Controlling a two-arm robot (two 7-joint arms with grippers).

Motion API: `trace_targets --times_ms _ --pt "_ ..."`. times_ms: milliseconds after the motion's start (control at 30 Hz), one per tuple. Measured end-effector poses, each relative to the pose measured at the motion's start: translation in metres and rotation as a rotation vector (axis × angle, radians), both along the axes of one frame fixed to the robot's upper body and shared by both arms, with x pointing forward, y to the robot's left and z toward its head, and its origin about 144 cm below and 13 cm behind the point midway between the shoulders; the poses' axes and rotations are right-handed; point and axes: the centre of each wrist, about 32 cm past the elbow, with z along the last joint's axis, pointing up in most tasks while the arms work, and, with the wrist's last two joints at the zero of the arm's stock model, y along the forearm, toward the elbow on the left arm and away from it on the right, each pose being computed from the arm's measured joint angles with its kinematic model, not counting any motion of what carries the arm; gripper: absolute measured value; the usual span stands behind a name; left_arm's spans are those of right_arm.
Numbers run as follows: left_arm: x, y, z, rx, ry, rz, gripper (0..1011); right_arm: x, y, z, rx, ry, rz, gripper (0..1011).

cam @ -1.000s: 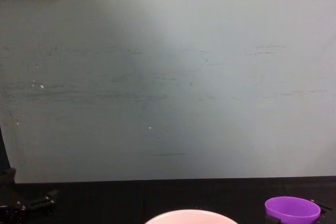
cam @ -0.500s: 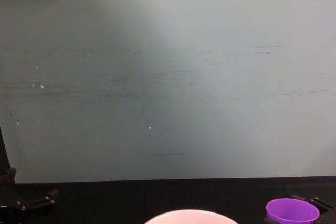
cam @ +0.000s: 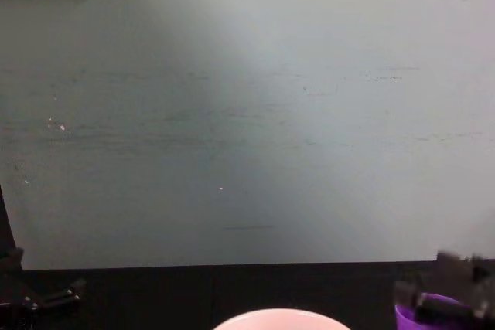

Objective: Pick up the cup and pour the mung beans from the cup into the bowl.

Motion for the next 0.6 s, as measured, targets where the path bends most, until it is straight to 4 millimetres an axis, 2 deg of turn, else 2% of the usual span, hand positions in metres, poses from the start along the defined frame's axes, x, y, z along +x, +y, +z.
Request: trace_targets --times_ms 267,367,600 --pt "0.0 0.0 0.0 0.0 0.0 0.0 1000 -0.025 0.006 0.039 0.066 -0.058 -0.176 1000" --pt "0.0 0.0 0.0 0.0 0.0 0.0 1000 -0.034 0.009 0.046 0.085 -0.058 -0.269 1000" --pt "0.0 0.0 0.0 0.0 0.0 0.0 1000 -0.041 0.007 0.047 0.107 -0.044 -0.425 1000"
